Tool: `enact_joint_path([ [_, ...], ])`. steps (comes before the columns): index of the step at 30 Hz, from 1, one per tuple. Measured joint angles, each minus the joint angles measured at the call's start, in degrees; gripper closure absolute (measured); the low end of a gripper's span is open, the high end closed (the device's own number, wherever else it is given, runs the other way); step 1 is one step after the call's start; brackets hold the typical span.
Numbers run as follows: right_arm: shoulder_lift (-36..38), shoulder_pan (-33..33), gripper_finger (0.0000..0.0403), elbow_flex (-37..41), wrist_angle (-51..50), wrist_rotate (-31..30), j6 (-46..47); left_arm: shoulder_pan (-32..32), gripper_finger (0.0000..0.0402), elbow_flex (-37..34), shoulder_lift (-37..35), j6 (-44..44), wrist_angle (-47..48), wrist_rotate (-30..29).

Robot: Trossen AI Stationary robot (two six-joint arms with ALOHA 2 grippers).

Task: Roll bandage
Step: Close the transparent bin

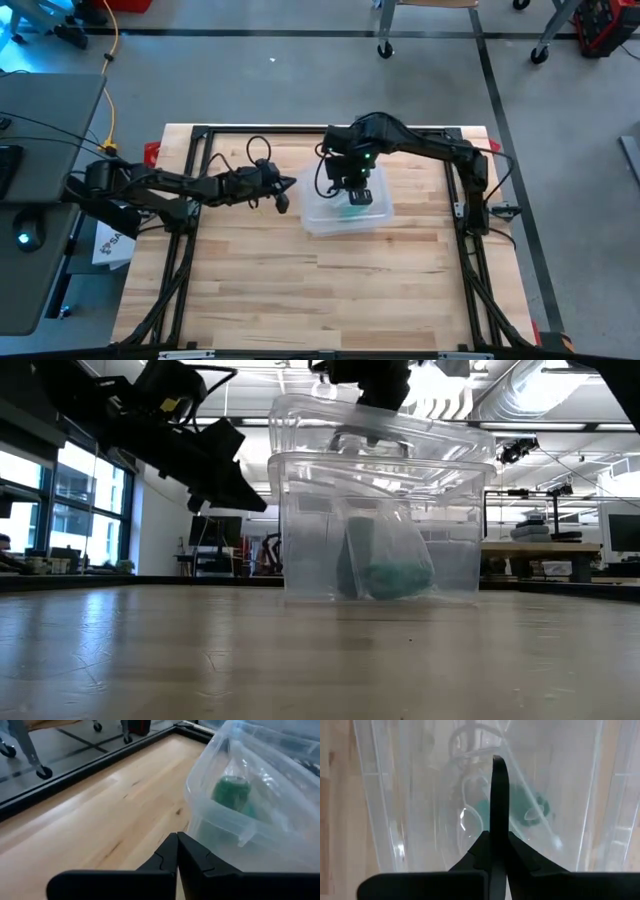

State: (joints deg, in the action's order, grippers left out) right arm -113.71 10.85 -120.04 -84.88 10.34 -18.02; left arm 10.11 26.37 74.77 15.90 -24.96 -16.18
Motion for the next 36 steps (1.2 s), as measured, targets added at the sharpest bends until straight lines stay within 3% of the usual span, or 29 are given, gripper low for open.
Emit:
enact_joint_path([
  [7, -0.8, 0.0, 0.0385, -0.1, 0.6, -0.9, 1.0, 0.0, 0.0401, 0.0, -2.4, 0.0, 1.3, -1.1],
  [17, -4.9, 0.1, 0.0385, 0.1, -1.3, 0.0, -2.6, -2.7, 0.0401, 0.0, -12.1, -0.1, 0.5, -1.0],
  [25, -4.9, 0.0, 0.0376, 0.1, -3.2, -0.4, -5.0, -3.3, 0.0401, 0.0, -10.1, -0.2, -4.5, 4.3],
  [29, -5.0, -0.5, 0.0335, 0.1, -3.2, -0.8, -5.9, -4.2, 0.0401, 0.0, -8.6, -1.5, -7.9, 4.7],
  [36, -5.2, -0.9, 0.0221, -2.7, -5.3, 0.5, -5.0, -5.8, 0.0401, 1.4, -8.5, -3.8, -8.4, 5.3],
])
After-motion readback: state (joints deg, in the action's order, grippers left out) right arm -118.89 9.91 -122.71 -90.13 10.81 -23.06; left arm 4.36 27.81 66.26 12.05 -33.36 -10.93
